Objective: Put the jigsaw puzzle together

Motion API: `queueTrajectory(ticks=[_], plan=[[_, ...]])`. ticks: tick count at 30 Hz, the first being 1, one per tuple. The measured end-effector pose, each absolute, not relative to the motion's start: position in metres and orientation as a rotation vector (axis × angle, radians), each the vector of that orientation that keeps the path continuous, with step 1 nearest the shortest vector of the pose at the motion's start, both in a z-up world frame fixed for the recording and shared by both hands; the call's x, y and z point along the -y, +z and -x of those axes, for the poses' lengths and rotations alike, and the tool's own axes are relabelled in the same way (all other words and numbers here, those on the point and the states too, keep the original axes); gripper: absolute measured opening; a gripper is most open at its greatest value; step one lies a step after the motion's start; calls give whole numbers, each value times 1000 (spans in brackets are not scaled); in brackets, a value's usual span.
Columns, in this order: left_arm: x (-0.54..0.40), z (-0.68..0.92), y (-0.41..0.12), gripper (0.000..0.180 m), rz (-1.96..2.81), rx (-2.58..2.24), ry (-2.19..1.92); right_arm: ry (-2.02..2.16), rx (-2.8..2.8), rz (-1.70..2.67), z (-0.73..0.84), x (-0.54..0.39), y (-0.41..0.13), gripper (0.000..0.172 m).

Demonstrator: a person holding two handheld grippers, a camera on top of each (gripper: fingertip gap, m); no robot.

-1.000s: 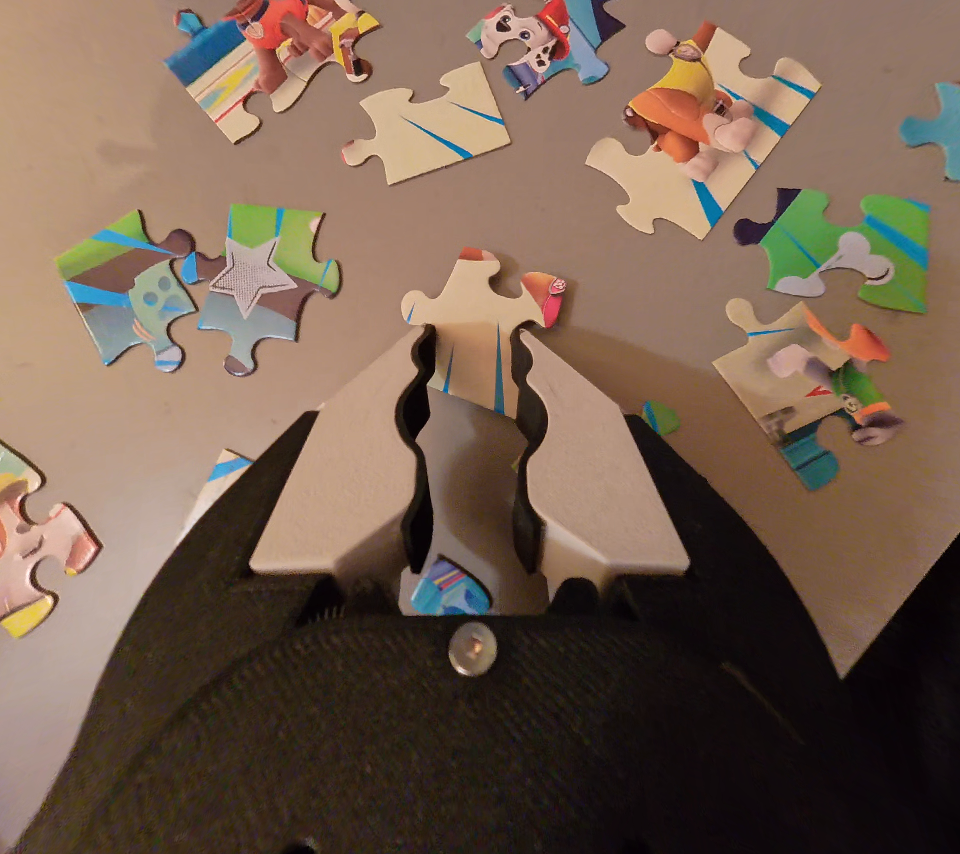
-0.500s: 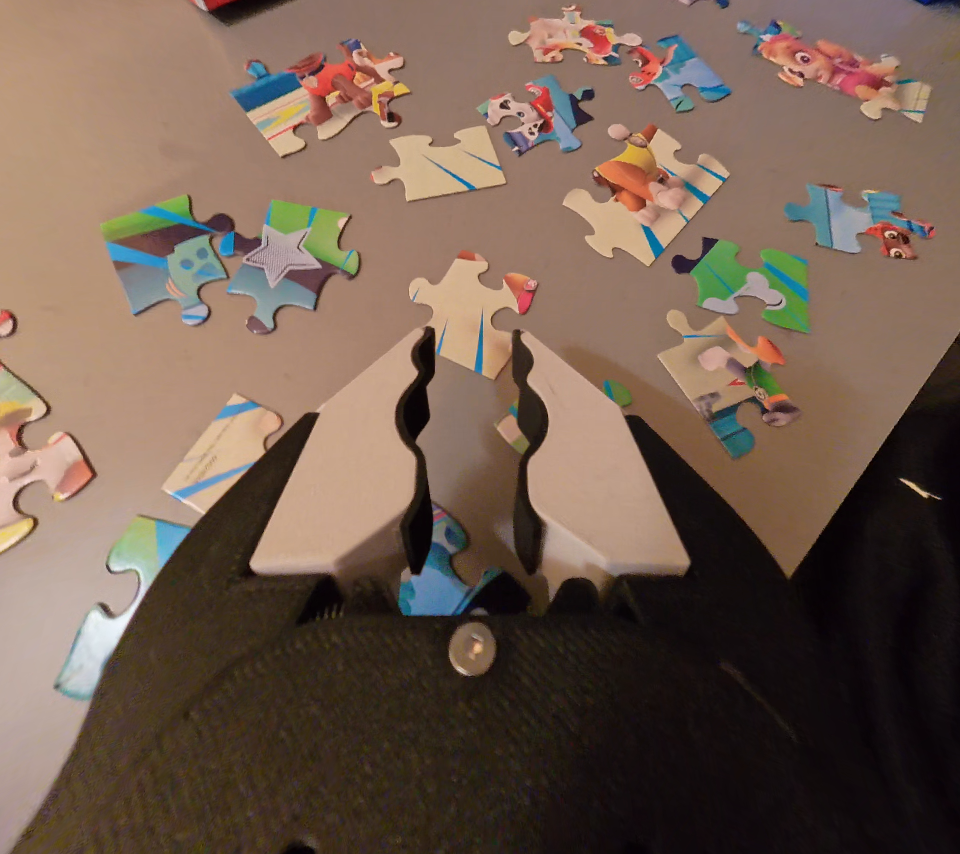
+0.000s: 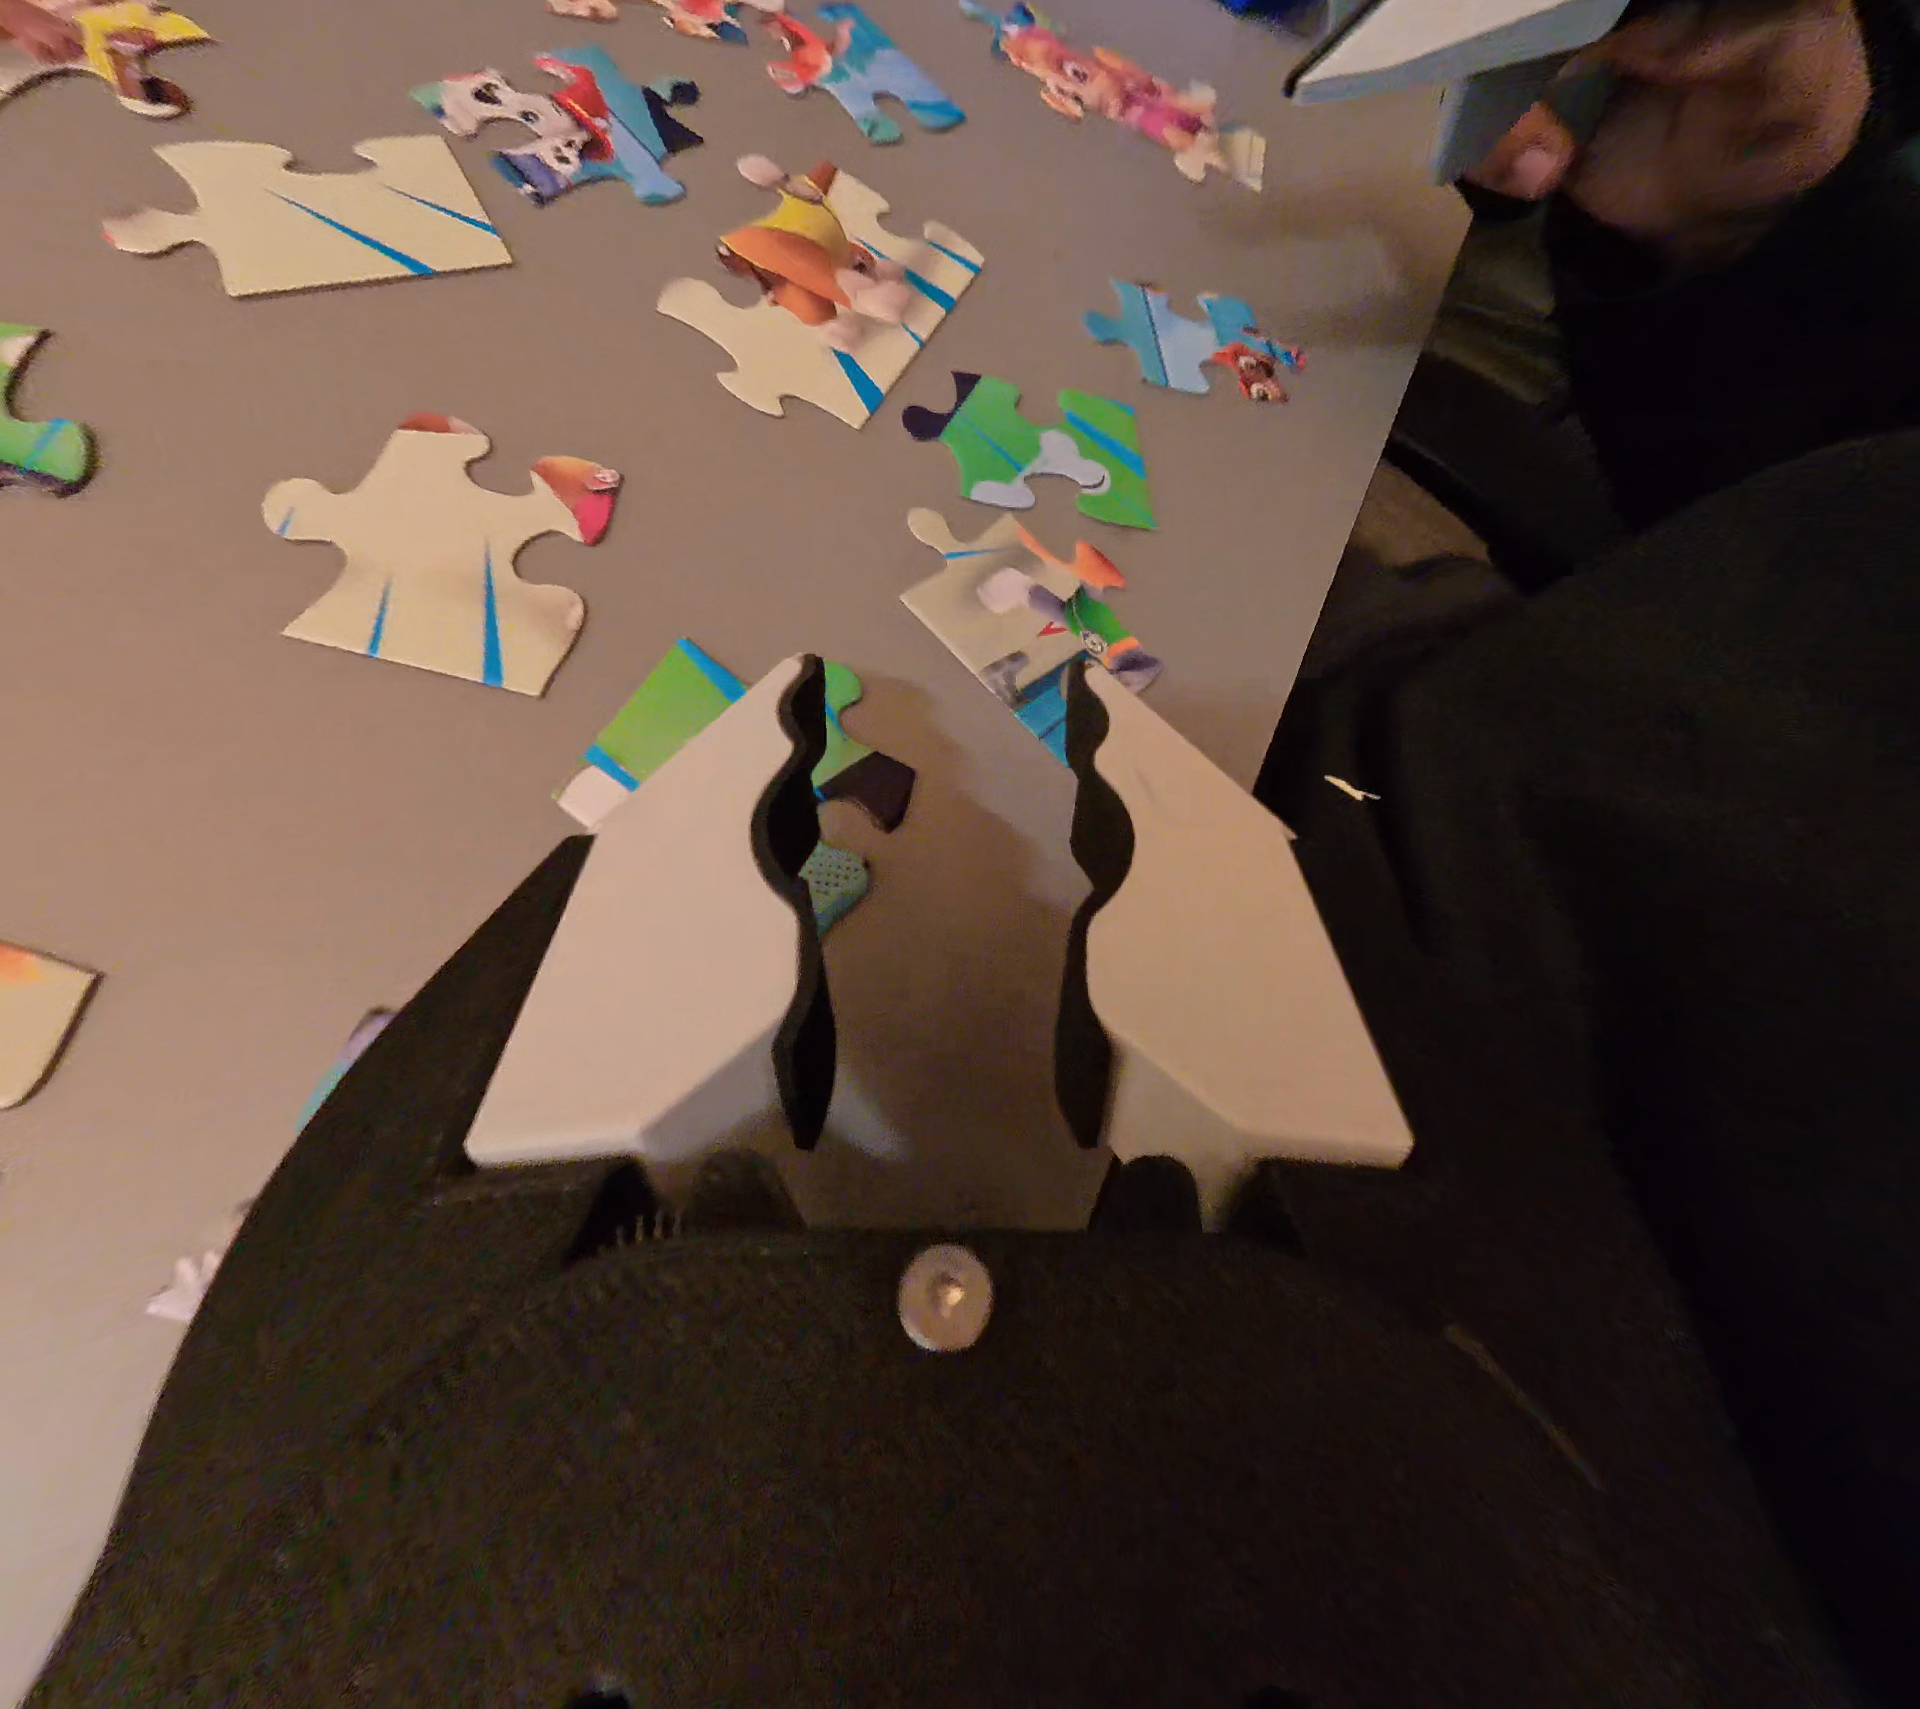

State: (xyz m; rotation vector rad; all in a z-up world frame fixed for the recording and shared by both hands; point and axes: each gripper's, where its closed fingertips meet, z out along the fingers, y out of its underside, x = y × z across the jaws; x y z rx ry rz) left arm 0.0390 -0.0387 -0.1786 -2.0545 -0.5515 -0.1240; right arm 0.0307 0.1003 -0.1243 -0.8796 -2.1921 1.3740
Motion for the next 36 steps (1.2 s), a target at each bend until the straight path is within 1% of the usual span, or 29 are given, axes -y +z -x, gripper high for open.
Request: queueTrajectory(ticks=[4,9,15,22,25,28,30,36], plan=[[29,-48,-183,46,2092,498,-117,1363,2335,863,-50,-76,-148,38],[28,-56,-180,44,2100,481,-107,1147,2458,839,-72,-78,-184,38],[16,-75,-185,42,2113,465,-156,1405,2487,869,-95,-48,-175,37],[16,-79,-192,43,2165,478,-102,1470,2479,831,-94,-22,-172,36],[17,-76,-193,41,2164,497,-105,1490,2478,896,-84,-14,-175,41],[19,-76,-197,40,2194,495,-82,1495,2534,956,-79,-5,-185,51],[20,-74,-200,39,2210,502,-66,1464,2554,986,-76,-3,-192,55],[22,-69,-206,32,2227,530,-31,1412,2591,988,-80,-2,-199,56]])
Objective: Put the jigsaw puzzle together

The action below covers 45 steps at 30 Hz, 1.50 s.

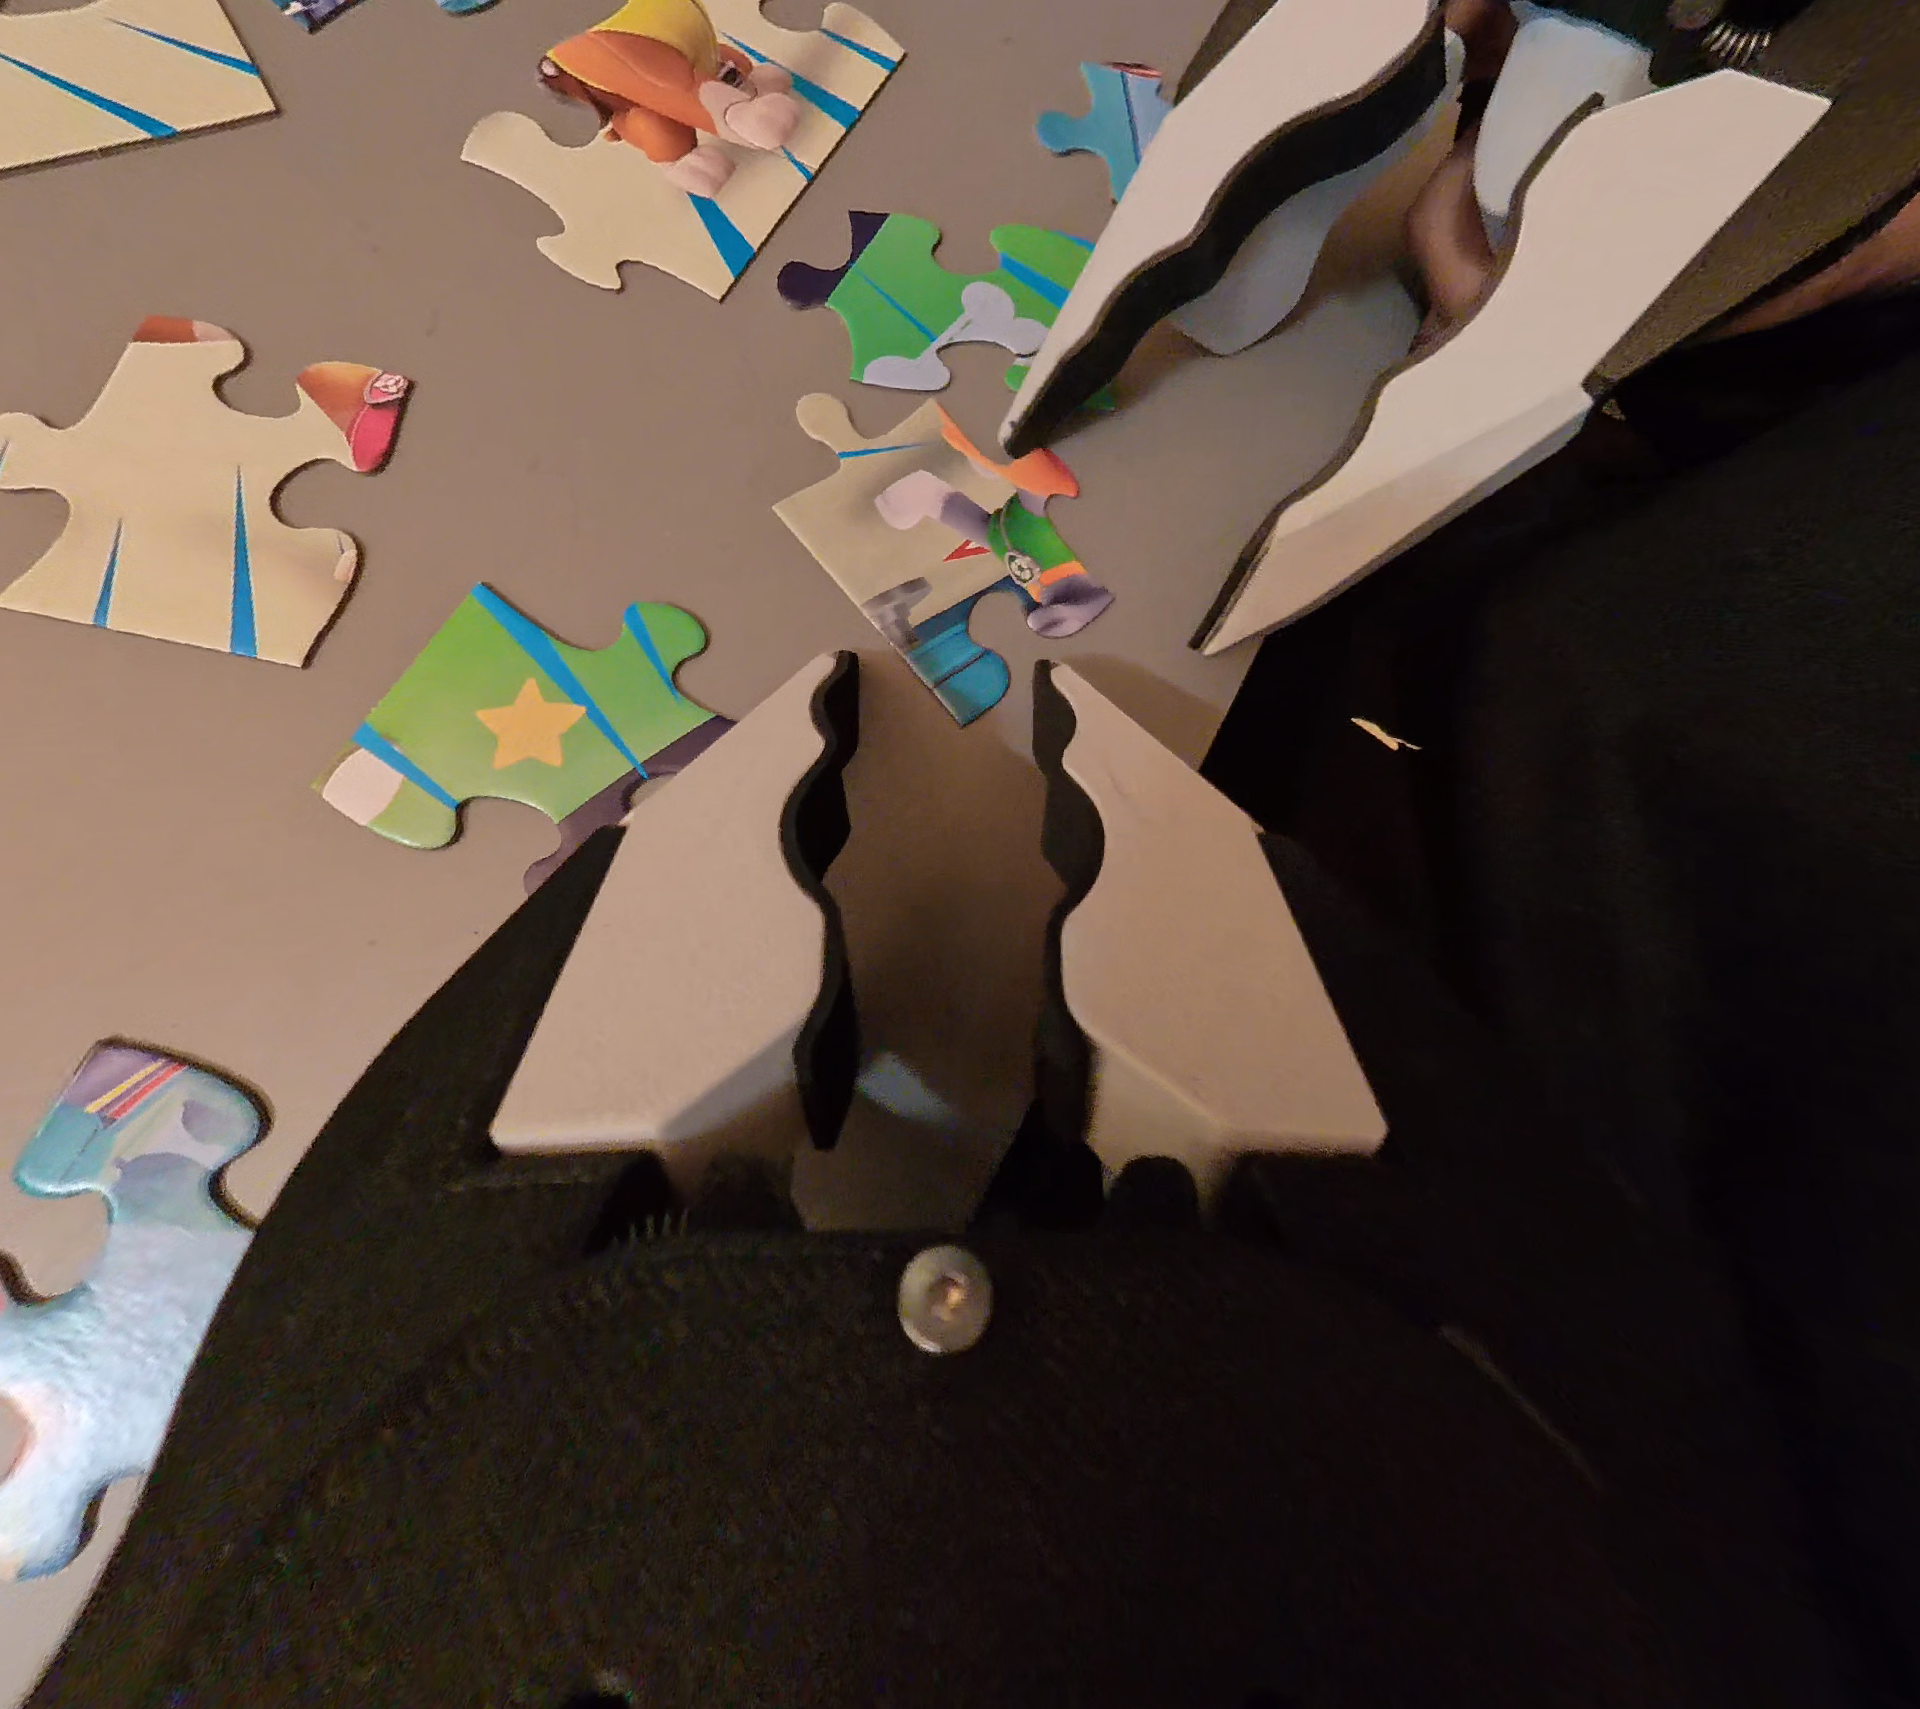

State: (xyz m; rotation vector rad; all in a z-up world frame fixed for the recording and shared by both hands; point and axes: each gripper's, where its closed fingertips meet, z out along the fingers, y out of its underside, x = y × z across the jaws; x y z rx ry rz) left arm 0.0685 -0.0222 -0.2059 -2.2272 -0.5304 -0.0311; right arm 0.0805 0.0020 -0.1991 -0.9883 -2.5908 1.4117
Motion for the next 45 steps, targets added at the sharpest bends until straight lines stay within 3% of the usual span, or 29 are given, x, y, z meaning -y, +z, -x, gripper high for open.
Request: queueTrajectory(ticks=[15,30,37,45], plan=[[24,-56,-207,24,2224,575,50,1499,2654,836,-106,10,-187,48],[20,-84,-204,62,2271,426,61,1461,2543,746,-70,11,-180,57],[27,-74,-210,62,2309,444,154,1288,2752,642,-70,12,-204,63],[39,-47,-208,52,2257,565,273,1329,2942,682,-120,1,-199,55]])
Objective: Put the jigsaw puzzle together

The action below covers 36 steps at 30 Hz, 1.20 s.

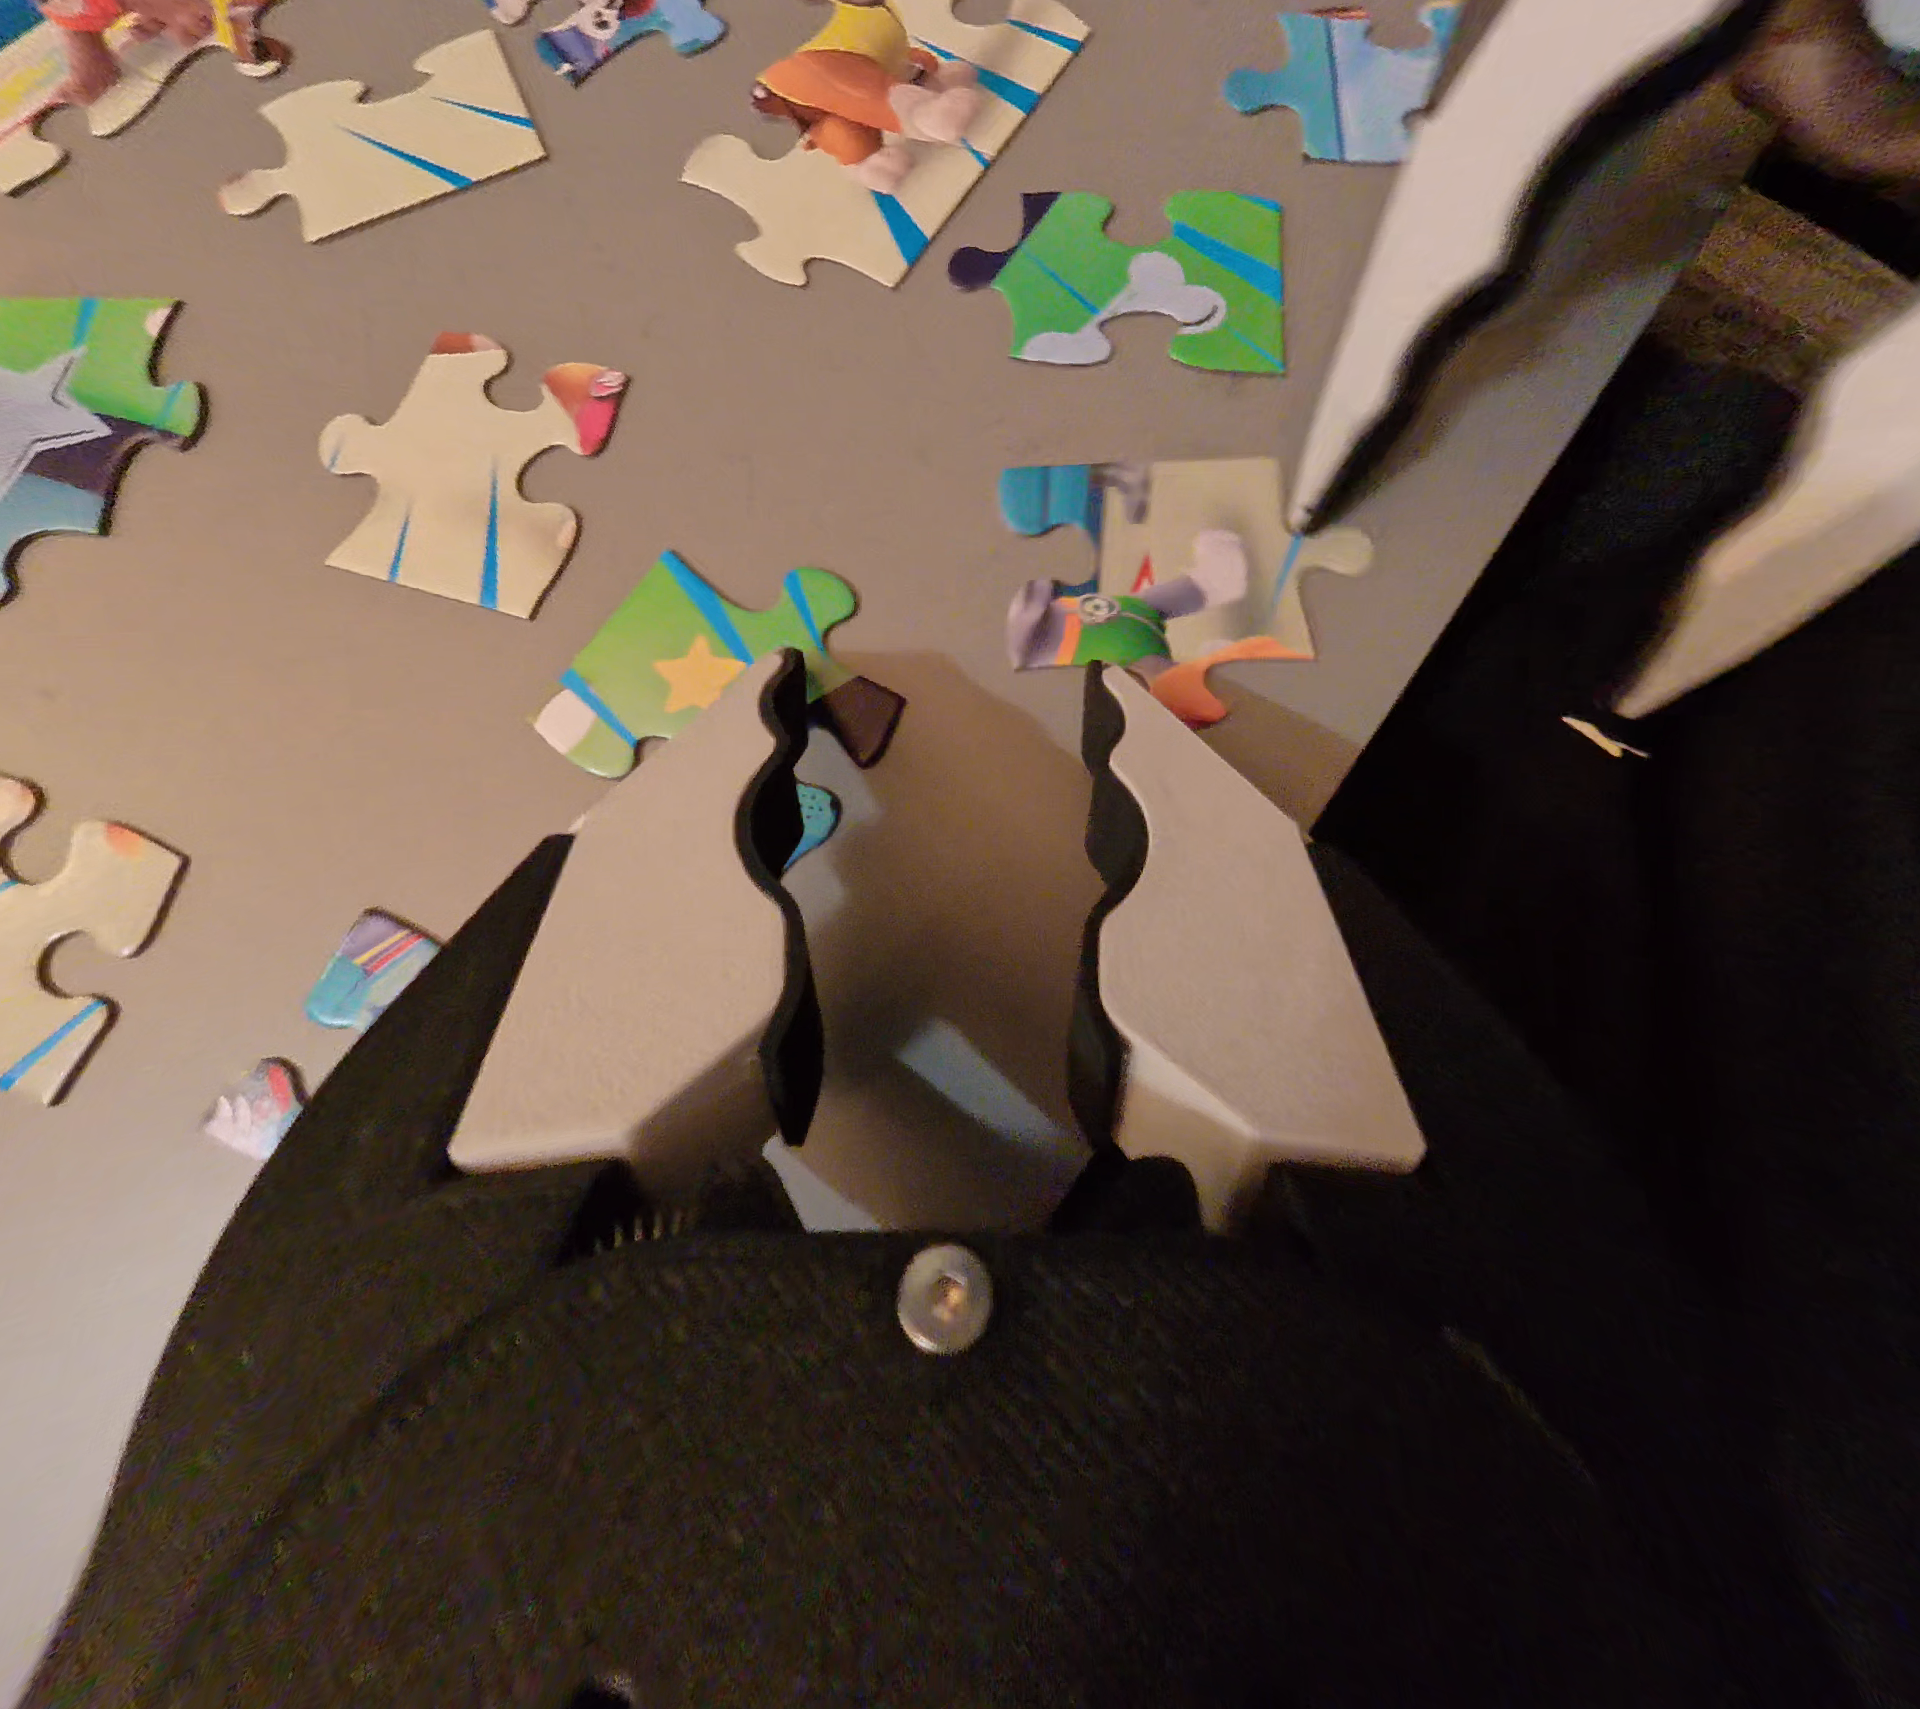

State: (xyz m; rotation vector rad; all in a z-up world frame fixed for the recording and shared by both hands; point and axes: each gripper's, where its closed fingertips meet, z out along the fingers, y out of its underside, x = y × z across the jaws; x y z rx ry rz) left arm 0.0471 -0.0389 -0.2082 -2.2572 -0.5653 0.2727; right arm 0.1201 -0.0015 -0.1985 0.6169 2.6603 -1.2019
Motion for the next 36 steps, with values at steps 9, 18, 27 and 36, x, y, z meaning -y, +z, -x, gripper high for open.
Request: queueTrajectory(ticks=[9,18,27,36], plan=[[36,-51,-204,50,2238,547,260,-1449,-2802,-788,-79,-2,-184,55],[34,-52,-191,46,2138,573,183,-1409,-2912,-833,-76,14,-200,71],[37,-51,-192,45,2143,581,199,-1344,-2971,-892,-76,12,-208,57],[36,-53,-194,45,2153,574,201,-1391,-2949,-966,-76,4,-207,48]])
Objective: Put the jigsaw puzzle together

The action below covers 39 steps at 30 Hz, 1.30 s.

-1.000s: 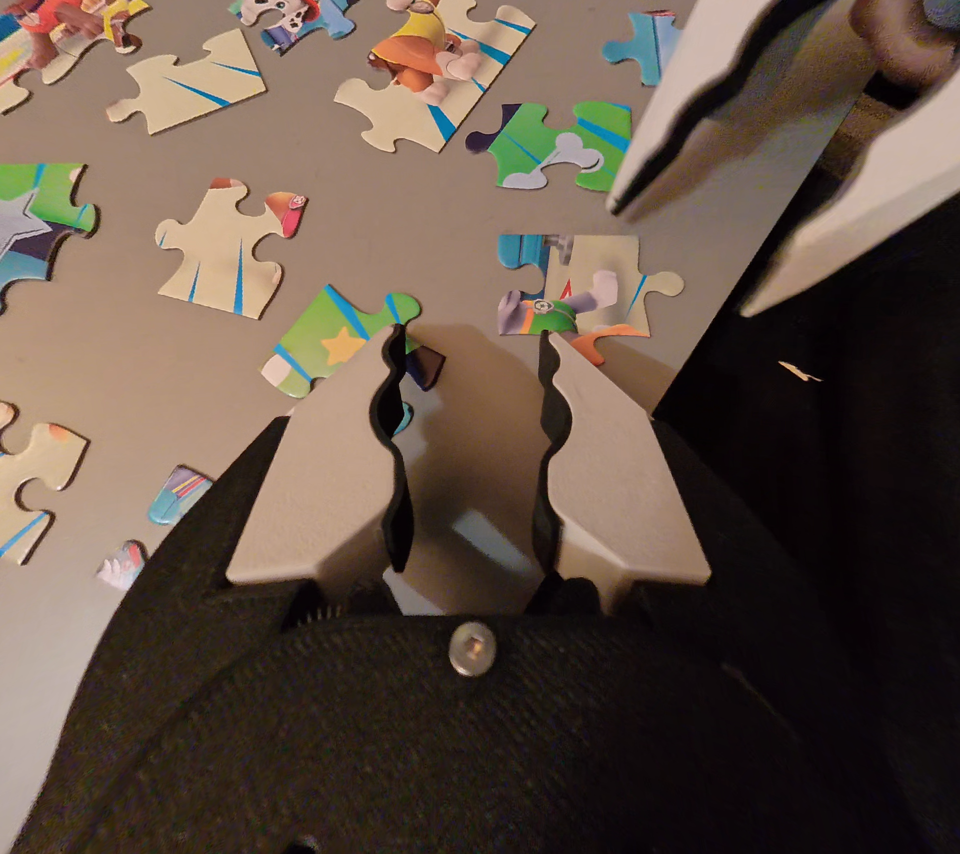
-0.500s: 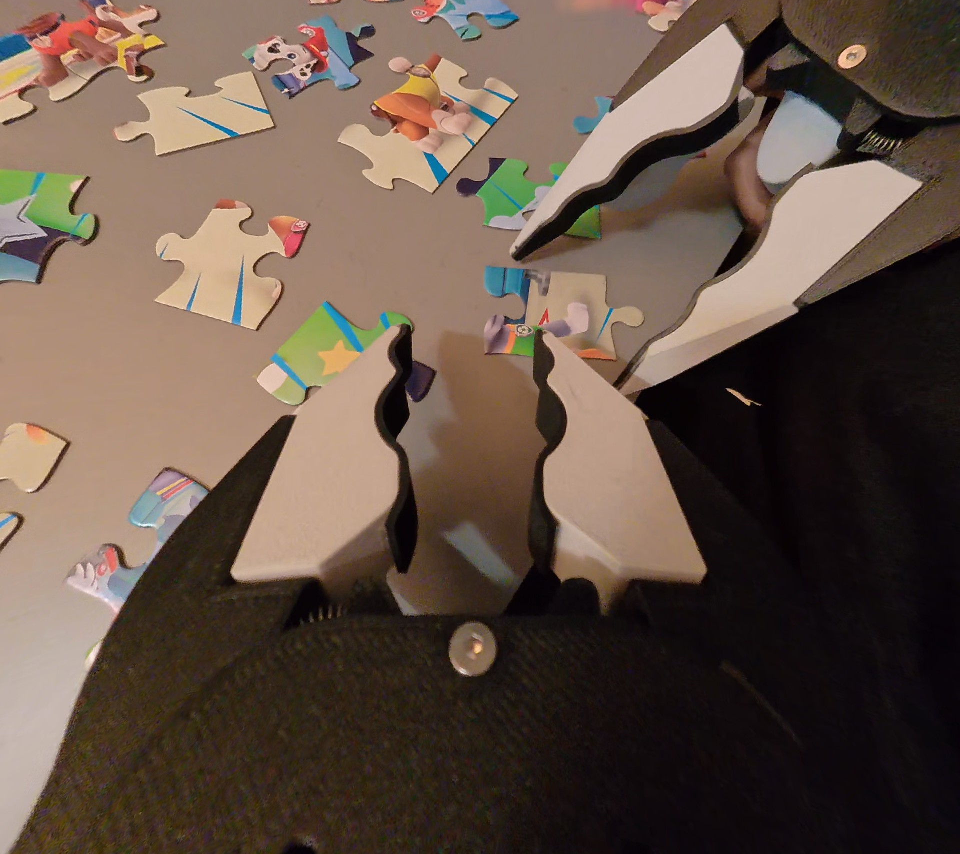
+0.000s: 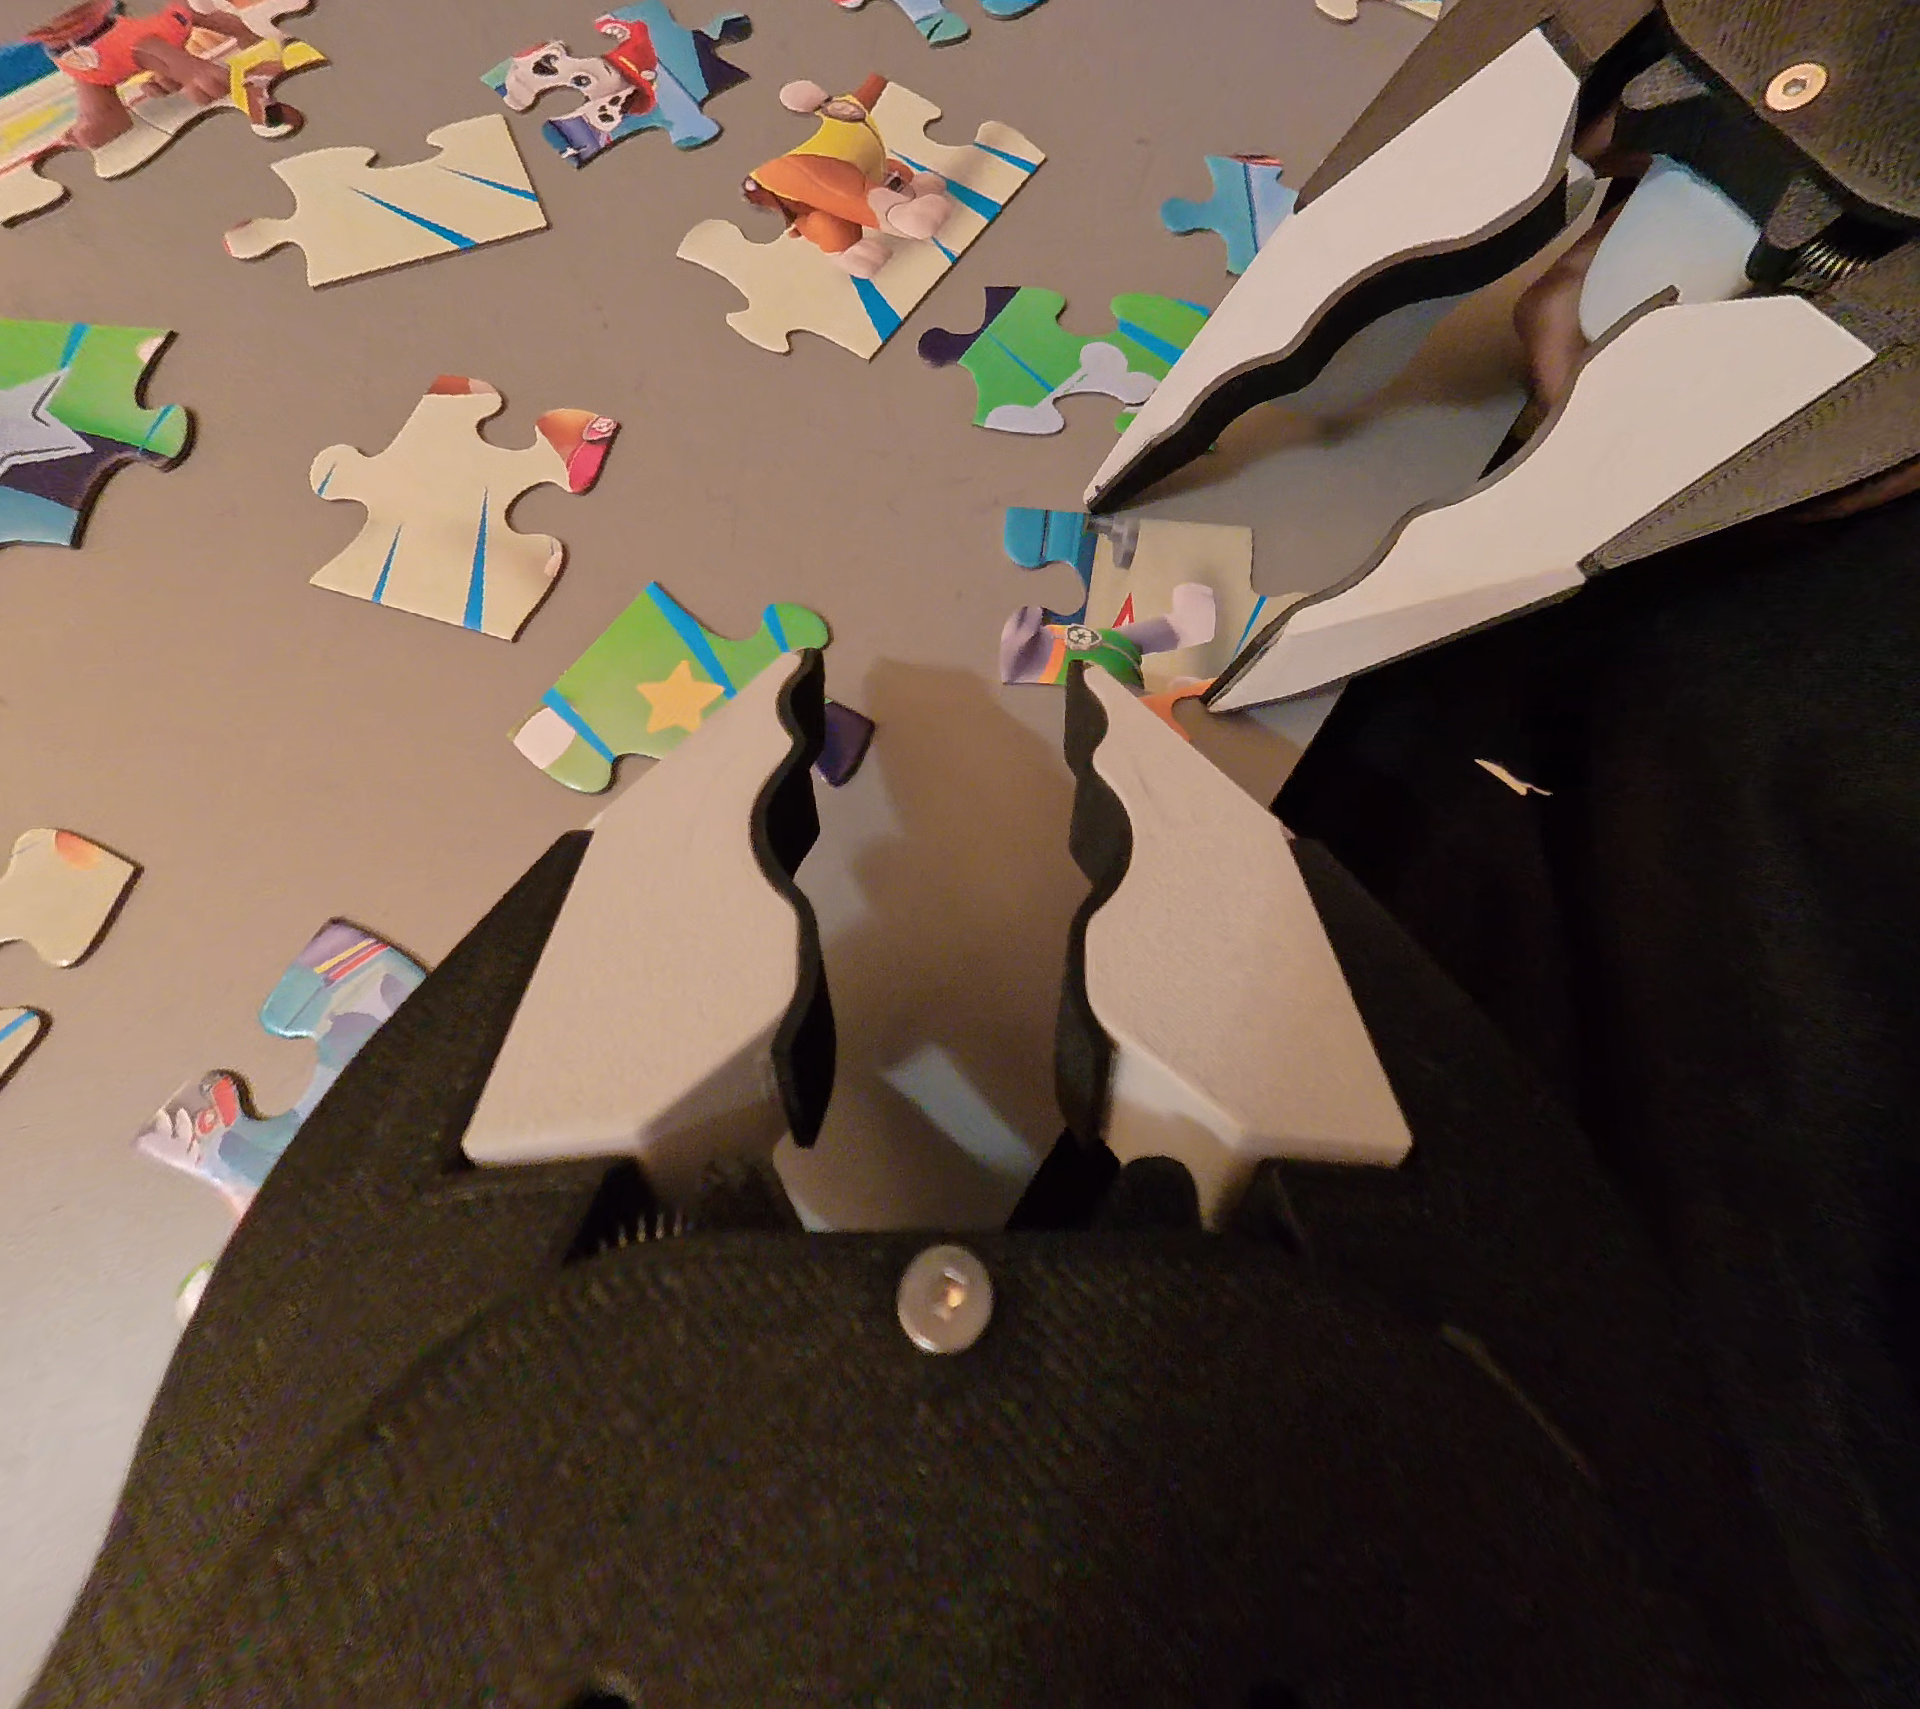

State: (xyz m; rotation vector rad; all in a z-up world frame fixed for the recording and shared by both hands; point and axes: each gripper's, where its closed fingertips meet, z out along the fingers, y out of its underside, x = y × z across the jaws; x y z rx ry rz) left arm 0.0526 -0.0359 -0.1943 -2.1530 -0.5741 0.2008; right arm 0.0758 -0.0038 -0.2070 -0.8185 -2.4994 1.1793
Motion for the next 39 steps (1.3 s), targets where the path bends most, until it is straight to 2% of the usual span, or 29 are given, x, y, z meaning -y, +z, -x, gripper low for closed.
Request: queueTrajectory(ticks=[7,9,13,20,25,30,36,38,39], plan=[[34,-53,-191,45,2135,567,202,1231,2481,834,-76,5,-202,48],[34,-53,-190,45,2126,571,199,1271,2465,840,-76,5,-197,37],[31,-53,-195,45,2124,582,168,1229,2499,861,-75,1,-204,47],[29,-54,-199,45,2142,579,167,1264,2458,845,-74,1,-195,48],[30,-47,-191,44,2118,579,200,1224,2377,749,-56,-17,-171,50],[25,-37,-178,44,2077,565,229,1038,2307,496,10,-45,-141,43],[26,-21,-158,44,2093,463,326,846,2673,364,69,-49,-175,52],[29,-10,-149,44,2088,436,338,847,2807,350,69,-46,-183,47],[31,-5,-145,45,2091,423,337,839,2863,344,67,-46,-185,39]])
